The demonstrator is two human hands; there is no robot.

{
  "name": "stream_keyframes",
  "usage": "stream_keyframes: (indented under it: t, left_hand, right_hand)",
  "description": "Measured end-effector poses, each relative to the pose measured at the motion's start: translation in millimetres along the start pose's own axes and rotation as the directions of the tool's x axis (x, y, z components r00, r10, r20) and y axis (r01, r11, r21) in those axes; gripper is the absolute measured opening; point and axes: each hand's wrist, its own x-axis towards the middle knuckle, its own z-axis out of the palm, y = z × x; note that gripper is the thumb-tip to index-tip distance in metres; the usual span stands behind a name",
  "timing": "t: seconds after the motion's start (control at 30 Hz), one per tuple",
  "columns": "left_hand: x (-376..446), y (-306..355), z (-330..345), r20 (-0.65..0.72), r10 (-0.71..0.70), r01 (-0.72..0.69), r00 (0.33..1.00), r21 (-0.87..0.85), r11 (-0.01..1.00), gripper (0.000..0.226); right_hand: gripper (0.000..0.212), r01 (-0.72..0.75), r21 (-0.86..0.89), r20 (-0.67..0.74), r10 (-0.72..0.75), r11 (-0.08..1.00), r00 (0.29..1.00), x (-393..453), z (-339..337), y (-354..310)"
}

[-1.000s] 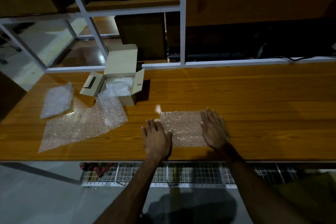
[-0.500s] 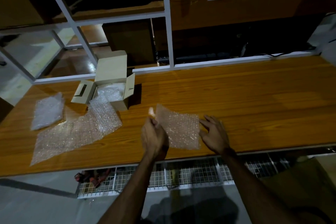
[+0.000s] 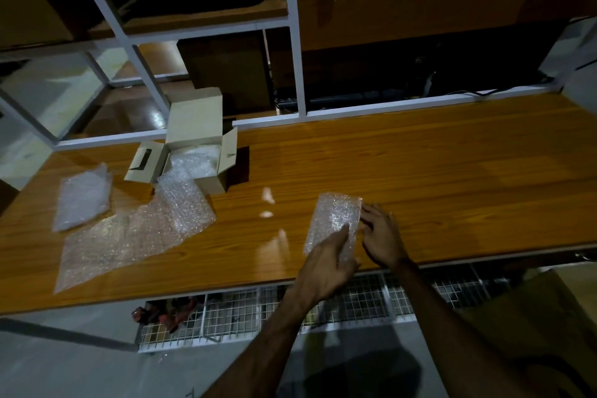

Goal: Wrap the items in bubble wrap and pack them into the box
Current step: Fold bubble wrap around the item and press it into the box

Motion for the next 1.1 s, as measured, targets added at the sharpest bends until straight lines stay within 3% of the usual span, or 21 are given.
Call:
stream_keyframes:
  t: [0.1,0.17,0.23,0.3,0.4,0.5,0.57,0.63,0.73,0.87,0.93,1.03,1.1]
  left_hand:
    - [-2.0,-0.9,-5.5,-0.069,0.020,-0.023,0.997,-0.044,0.999,0.058]
    - [1.2,-4.1,-9.6,-0.159,0.022,-0.029,0.987,-0.043,0.999,0.050]
    - [5.0,-7.6,-10.4,-0.228,0.033,-0.034,0.973,0.002,0.999,0.045]
    - [5.6,-8.4,-10.5,-0.319,0.097,-0.053,0.943,0.145,0.988,0.025]
    - [3.4,-13.7,-15.3,-0.471,0.091,0.070,0.877,0.314,0.947,0.020]
    - [4.3,-22.5,-17.6,-0.401,-0.084,0.284,0.912,0.470,0.836,0.050]
    - [3.8,-24.3,-18.2,-0.366,-0.222,0.389,0.904,0.487,0.782,0.064]
    - [3.2,-23.5,-21.1,-0.393,-0.296,0.462,0.870,0.443,0.768,0.071]
    - [7.5,-15.0,-30.7,-0.437,-0.362,0.528,0.823,0.358,0.770,0.064]
    - [23.1,-2.3,-41.5,-0.328,-0.606,0.675,0.724,0.159,0.721,0.049]
    - [26.7,-2.7,-41.8,-0.308,-0.648,0.697,0.696,0.076,0.713,0.037]
    - [22.0,-13.1,-44.3,-0.328,-0.611,0.599,0.721,-0.147,0.787,0.011]
    - [14.7,-20.6,-51.7,-0.304,-0.573,0.439,0.761,-0.410,0.800,0.009]
  right_hand:
    - [0.042,-0.103,0.215,-0.083,0.124,0.971,0.989,-0.9,-3.4,-6.8]
    - [0.035,-0.146,0.252,-0.168,0.192,0.957,0.967,-0.4,-4.3,-13.7]
    - [0.039,-0.099,0.096,-0.253,0.120,0.991,0.960,-1.4,-0.9,-18.9]
    - [0.039,0.087,-0.152,-0.262,-0.125,0.985,0.957,-1.5,6.8,-21.6]
    - [0.041,0.325,-0.329,-0.048,-0.359,0.887,0.932,4.2,17.3,-29.4]
    - [0.044,0.456,-0.417,0.186,-0.417,0.787,0.890,16.9,23.0,-29.1]
    - [0.046,0.462,-0.439,0.311,-0.353,0.770,0.883,24.8,22.7,-24.4]
    - [0.051,0.393,-0.413,0.343,-0.259,0.821,0.903,29.9,19.7,-20.0]
    - [0.066,0.261,-0.338,0.251,-0.181,0.904,0.951,39.6,11.2,-27.7]
    - [0.079,0.095,-0.391,0.283,0.021,0.916,0.959,67.2,-0.7,-50.4]
    - [0.071,0.016,-0.326,0.336,0.100,0.945,0.936,76.2,-4.6,-55.7]
    - [0.046,-0.126,-0.304,0.355,0.236,0.944,0.905,75.7,-10.4,-57.7]
    - [0.030,-0.228,-0.072,0.392,0.238,0.971,0.889,70.9,-12.8,-58.9]
